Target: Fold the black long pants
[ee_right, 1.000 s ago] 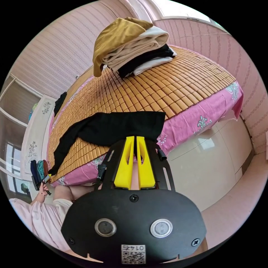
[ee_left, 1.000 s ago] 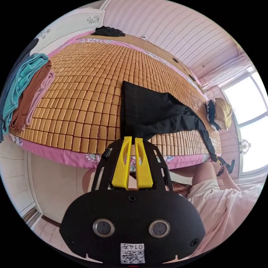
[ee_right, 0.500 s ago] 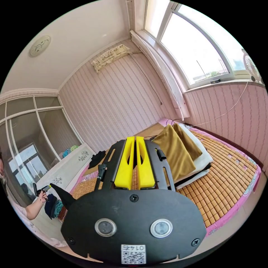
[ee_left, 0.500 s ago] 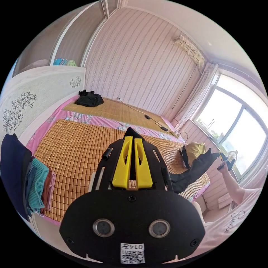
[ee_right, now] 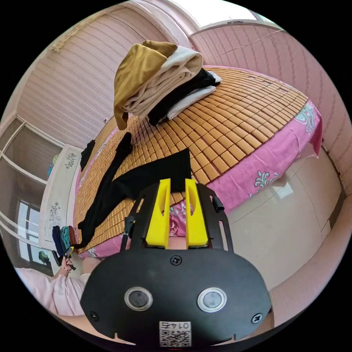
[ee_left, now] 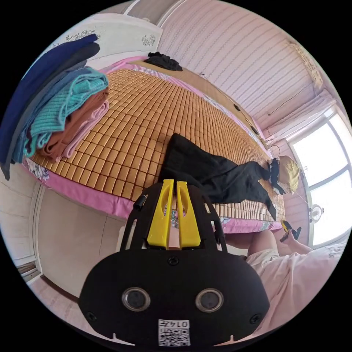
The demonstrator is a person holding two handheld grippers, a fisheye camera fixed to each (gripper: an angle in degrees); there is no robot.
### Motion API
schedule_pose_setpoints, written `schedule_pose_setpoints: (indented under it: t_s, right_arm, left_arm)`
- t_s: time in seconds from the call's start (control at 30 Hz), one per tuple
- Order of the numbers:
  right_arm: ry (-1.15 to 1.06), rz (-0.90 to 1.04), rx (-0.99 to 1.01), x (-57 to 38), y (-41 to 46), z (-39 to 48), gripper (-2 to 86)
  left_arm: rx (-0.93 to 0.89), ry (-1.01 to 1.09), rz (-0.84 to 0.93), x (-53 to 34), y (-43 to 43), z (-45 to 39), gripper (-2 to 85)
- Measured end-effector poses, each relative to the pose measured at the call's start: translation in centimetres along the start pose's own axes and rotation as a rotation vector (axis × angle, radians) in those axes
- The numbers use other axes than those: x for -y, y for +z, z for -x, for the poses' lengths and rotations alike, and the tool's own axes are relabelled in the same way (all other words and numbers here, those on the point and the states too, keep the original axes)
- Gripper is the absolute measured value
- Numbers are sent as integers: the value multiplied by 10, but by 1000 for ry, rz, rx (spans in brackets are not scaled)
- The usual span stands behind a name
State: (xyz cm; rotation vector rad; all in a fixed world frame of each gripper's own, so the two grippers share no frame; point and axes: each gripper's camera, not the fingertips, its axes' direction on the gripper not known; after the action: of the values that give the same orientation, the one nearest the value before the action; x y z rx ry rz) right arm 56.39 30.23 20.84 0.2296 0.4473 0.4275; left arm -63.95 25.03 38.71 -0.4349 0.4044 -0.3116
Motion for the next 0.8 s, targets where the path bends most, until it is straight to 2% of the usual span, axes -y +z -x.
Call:
schedule_pose_setpoints:
  t_s: [0.17,0.27,0.4,0.63,0.7,0.8]
  right_arm:
    - [-339,129,-48,78,60,126,111]
    - [-468,170,-73,110,104,199,117]
    - [-522,247,-110,139,158,253,132]
    - [-569,319,-342,162,240,312,140]
    - [-601,305,-359,164,246,321,126]
    - [-642,339,-307,172,251,332,41]
  left_arm:
    - [-29,-89,-45,-3,1,14,-10]
    - [-1,-97,-62,1,-4,18,-10]
    - [45,-131,-86,-1,-19,30,-10]
    - [140,-225,-38,-10,-21,59,-10]
    - [136,-230,-37,-8,-19,60,-10]
    - [124,-220,-51,0,-17,58,-10]
